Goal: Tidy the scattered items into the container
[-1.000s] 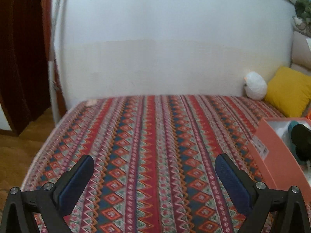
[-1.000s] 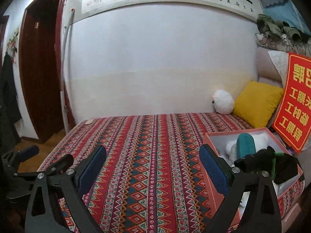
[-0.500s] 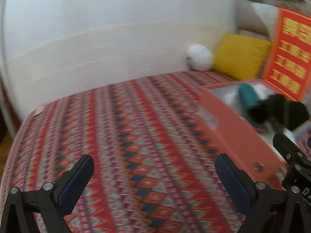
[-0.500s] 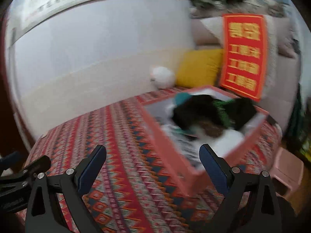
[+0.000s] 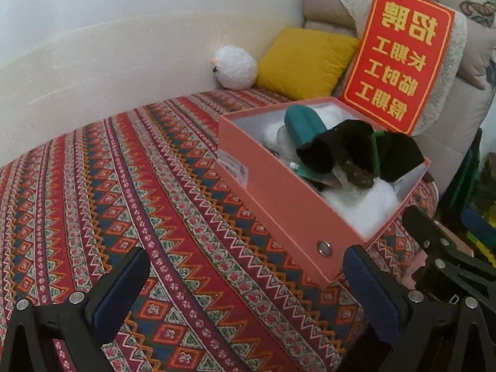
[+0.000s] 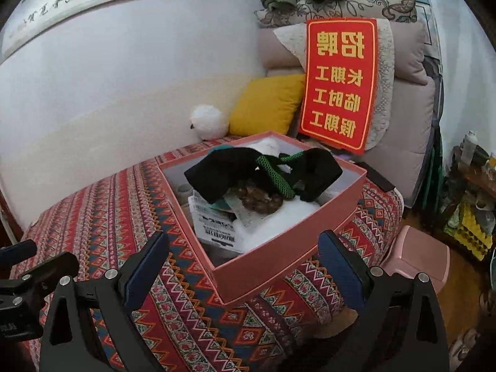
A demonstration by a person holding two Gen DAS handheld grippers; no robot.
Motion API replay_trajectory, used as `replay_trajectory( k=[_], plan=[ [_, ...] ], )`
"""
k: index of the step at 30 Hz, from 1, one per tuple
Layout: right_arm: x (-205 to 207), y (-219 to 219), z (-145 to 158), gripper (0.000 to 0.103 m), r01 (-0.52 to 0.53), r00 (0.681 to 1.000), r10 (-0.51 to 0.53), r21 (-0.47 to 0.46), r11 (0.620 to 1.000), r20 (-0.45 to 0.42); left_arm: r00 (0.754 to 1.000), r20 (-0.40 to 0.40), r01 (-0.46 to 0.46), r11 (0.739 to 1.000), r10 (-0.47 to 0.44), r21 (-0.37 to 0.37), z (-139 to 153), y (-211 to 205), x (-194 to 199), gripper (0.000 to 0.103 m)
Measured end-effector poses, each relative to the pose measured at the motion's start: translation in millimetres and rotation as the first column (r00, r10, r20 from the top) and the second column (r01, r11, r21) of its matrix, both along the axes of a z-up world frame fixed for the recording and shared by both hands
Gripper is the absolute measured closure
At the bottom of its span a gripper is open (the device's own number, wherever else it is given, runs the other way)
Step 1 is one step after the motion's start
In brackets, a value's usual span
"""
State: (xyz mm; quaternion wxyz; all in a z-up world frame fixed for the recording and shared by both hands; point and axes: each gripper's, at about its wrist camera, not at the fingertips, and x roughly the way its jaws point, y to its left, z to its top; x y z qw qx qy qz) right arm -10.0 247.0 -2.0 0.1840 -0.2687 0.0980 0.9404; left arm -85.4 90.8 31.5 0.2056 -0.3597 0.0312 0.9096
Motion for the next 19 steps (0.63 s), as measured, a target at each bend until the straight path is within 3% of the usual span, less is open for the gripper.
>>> replay_trajectory(
  k=[5, 14, 19],
  plan=[
    [-7, -3, -9, 0.004, -0.031, 0.999, 0.031, -0.003, 1.000, 0.036, 0.999, -0.031, -0.015, 1.000, 0.016, 0.011, 5, -2, 6, 0.000],
    [-13, -11, -21, 0.004, -0.072, 0.995, 0.073, -0.017, 0.997, 0.073, 0.988, -0.152, 0.017, 0.999, -0.025, -0.052, 16, 9, 25, 0.001],
    [-12, -16, -18, 0.004, -0.089, 0.994, 0.089, -0.006, 0.996, 0.056, 0.987, -0.154, 0.039, 0.998, -0.047, -0.049, 19, 13, 28, 0.000]
  ],
)
